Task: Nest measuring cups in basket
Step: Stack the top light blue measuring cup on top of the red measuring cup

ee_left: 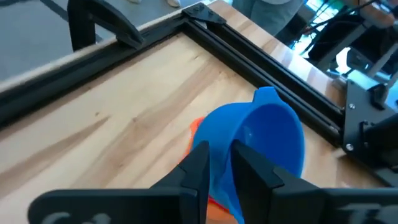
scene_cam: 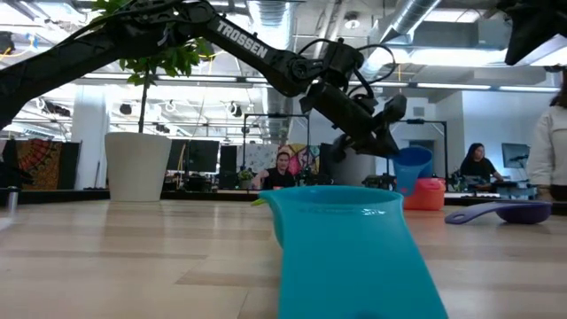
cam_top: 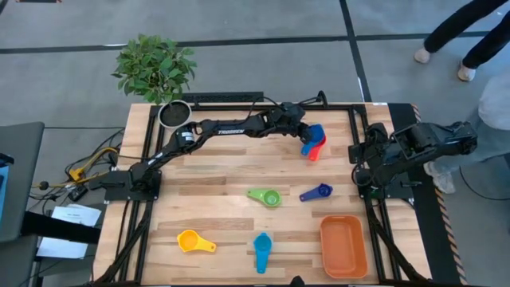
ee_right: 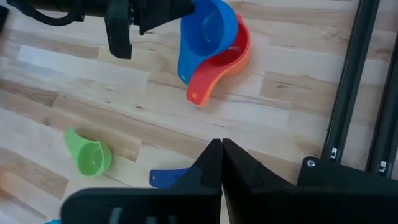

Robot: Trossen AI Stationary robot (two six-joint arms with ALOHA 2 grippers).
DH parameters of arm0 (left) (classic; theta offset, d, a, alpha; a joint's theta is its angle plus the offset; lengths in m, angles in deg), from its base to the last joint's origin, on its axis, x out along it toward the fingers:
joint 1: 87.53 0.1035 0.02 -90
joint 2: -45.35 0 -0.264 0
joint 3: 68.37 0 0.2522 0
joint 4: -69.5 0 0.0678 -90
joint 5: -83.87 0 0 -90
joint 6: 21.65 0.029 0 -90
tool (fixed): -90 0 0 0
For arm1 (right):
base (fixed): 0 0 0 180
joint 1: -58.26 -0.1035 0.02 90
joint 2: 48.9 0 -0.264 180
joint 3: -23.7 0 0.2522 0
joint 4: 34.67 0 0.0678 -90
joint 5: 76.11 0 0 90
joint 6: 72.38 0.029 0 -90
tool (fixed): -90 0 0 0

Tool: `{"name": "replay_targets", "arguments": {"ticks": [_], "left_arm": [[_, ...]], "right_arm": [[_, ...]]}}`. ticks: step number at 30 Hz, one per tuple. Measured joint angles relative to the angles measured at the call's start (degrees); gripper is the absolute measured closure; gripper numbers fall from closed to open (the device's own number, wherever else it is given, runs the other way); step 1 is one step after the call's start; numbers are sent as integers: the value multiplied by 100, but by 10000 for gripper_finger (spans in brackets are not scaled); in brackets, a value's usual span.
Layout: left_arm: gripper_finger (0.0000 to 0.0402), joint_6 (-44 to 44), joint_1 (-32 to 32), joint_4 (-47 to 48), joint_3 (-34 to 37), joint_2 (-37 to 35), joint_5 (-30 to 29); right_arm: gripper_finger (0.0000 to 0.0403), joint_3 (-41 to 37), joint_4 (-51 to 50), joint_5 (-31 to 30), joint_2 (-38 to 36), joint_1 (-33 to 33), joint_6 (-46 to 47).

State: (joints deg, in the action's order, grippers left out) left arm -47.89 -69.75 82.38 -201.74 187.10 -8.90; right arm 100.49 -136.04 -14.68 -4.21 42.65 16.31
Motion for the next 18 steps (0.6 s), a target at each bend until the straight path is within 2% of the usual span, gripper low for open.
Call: {"name": "replay_targets", "arguments": {"ticks": [5,13,18], "left_arm": [[364,-486,27,53,0,0,274],[363,-740,71,263,0,-2,799],[370,-687,147,1335,0,-48,835]], "right_arm": [[373,0,0,1,4,0,94],[380,0,-2,1,4,0,150],[379,0,-3,1,4,0,199]]}}
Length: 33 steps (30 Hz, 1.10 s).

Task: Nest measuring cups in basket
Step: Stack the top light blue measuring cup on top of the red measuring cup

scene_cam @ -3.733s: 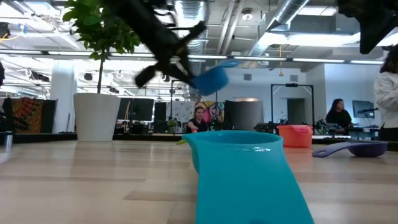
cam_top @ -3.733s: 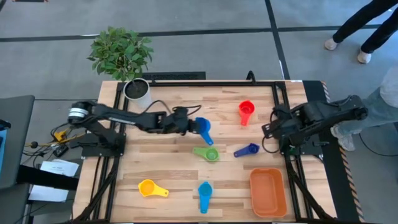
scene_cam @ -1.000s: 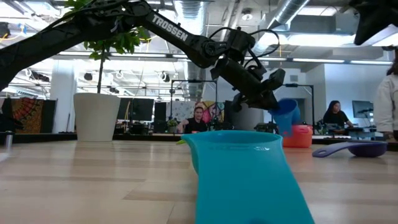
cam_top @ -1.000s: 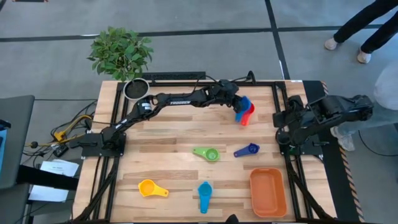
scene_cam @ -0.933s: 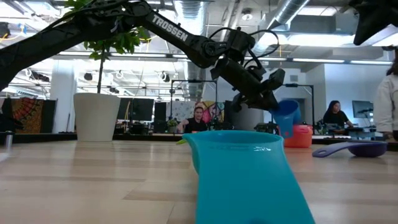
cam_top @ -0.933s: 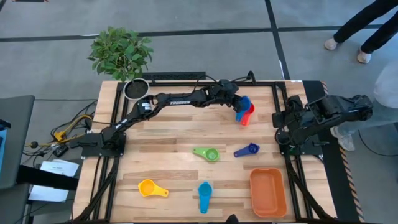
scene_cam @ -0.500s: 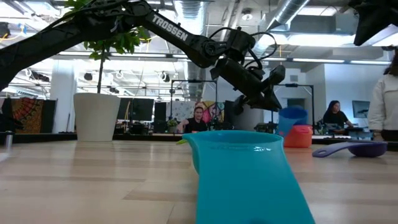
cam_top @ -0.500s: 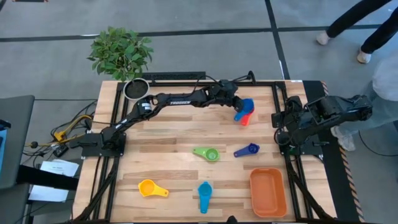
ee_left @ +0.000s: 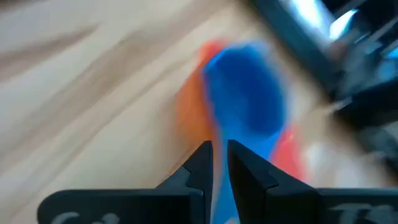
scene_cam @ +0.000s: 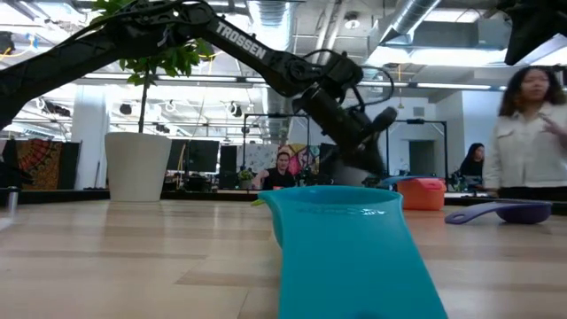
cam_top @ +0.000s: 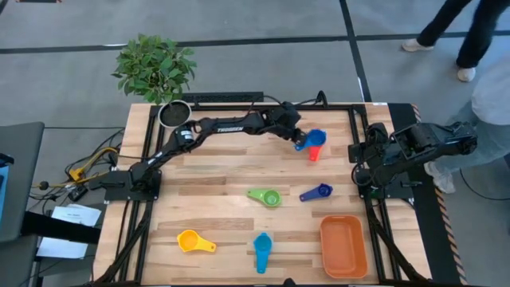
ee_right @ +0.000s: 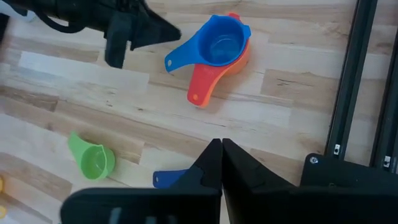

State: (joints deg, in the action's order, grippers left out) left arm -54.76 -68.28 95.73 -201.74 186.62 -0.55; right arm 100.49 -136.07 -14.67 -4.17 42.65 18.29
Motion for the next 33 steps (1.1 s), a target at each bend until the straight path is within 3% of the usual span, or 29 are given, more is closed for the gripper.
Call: {"name": "replay_targets", "arguments": {"ticks": [7,20,27,33], "left_arm": [[389,569,25,586,0,-94,-440],[401,698,-469,639,0,-73,-392],[401,697,-608,120,0,-63,200],[401,516,-635,296,0,-106,165]], "right_arm": [[377,0,-17,0,0,0,-4],[375,0,-20,0,0,0,-7],[381,0,-20,-10,0,0,-11],[375,0,-21,-65,0,0,-10]]}}
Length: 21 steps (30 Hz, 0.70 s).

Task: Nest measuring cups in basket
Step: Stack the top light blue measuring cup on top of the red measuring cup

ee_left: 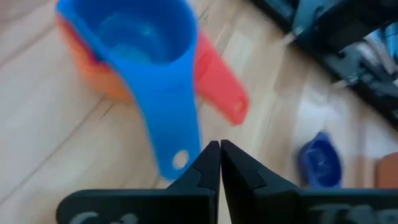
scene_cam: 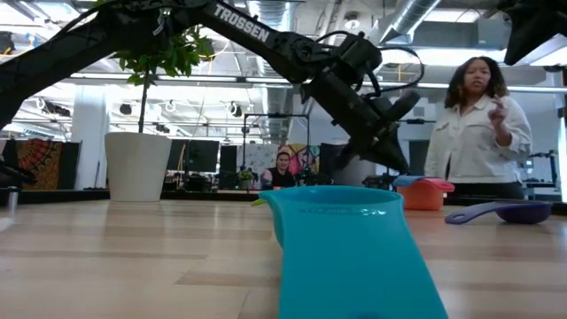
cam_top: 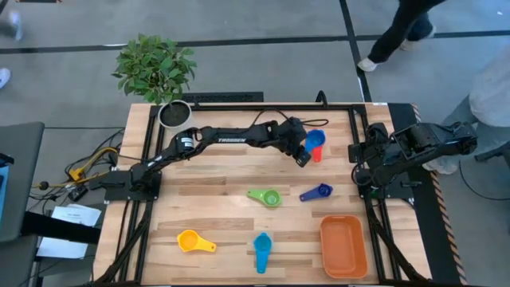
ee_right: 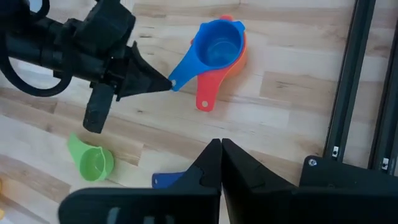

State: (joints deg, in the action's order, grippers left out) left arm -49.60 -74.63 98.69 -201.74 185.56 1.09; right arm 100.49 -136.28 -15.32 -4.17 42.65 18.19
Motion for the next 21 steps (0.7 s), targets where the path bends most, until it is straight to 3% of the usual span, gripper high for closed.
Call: {"name": "replay_targets", "arguments": {"ticks": [7,11,21], "left_arm": [[401,358,126,663,-17,-400,-894],[401,312,221,988,2,-374,-1058],[401,272,135,695,2,-126,-897]], "right_arm": [[390,-540,17,-512,9,228,72],[391,-1147,492,-291,23,566,2],[398,-2490,2764,682,-118,1821,-1612]]}}
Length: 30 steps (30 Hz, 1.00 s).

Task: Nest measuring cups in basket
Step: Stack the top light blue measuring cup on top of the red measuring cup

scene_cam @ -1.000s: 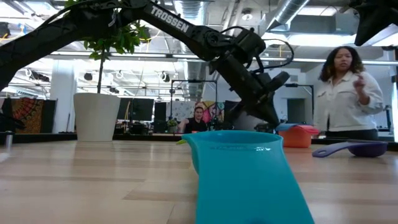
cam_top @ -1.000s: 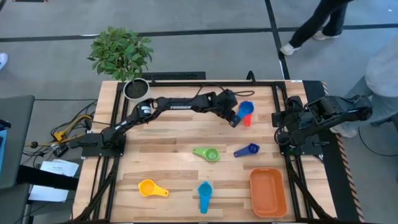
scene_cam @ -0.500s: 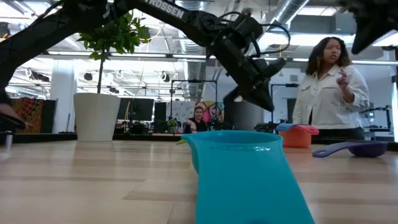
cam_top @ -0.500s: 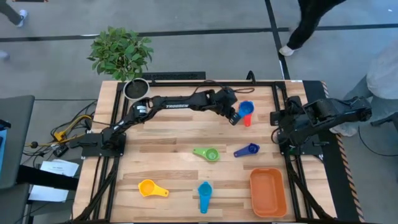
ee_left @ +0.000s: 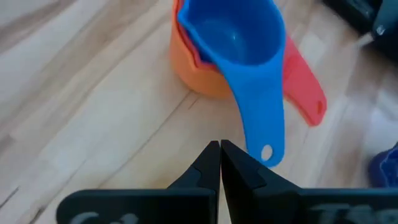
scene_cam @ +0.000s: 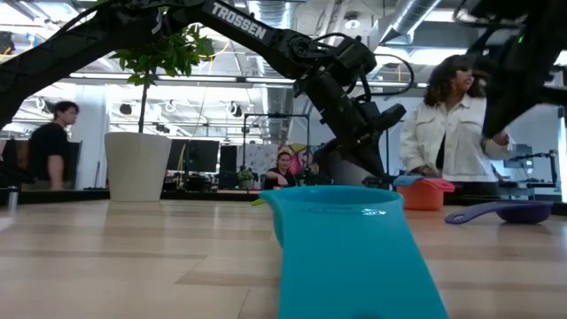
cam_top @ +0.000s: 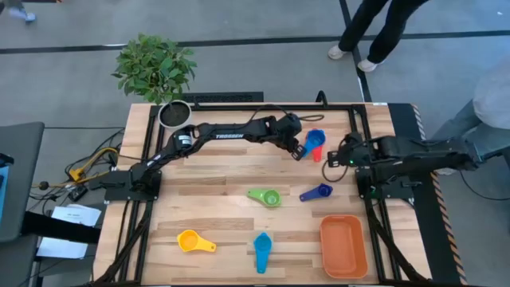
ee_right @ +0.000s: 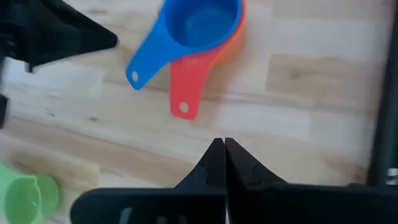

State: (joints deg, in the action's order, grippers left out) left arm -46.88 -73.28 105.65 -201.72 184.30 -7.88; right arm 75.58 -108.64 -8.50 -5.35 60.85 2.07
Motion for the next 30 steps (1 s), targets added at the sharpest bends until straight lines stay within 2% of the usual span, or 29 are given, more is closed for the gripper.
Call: {"name": "replay_targets", "arguments": {"ticks": [7,14,19,23,30], "left_arm": [[401,39,-23,-190,2,124,-42],[401,-24,-27,-505,-2,246,-10],[401,-94,-43,-510,0,286,173],[401,46,-60,-351,0,282,-46],[401,378,-45,-164,0,282,-52]], "right_arm": [[398,-759,1552,859,-7,1143,-1065],[398,-1208,2144,1252,366,1946,-1580],[398,-1215,2608,1365,902,2127,-1831],[397,-1215,2927,1481,1353,2200,-1855],[395,-1215,3133,1564,1684,2192,-1976]]}}
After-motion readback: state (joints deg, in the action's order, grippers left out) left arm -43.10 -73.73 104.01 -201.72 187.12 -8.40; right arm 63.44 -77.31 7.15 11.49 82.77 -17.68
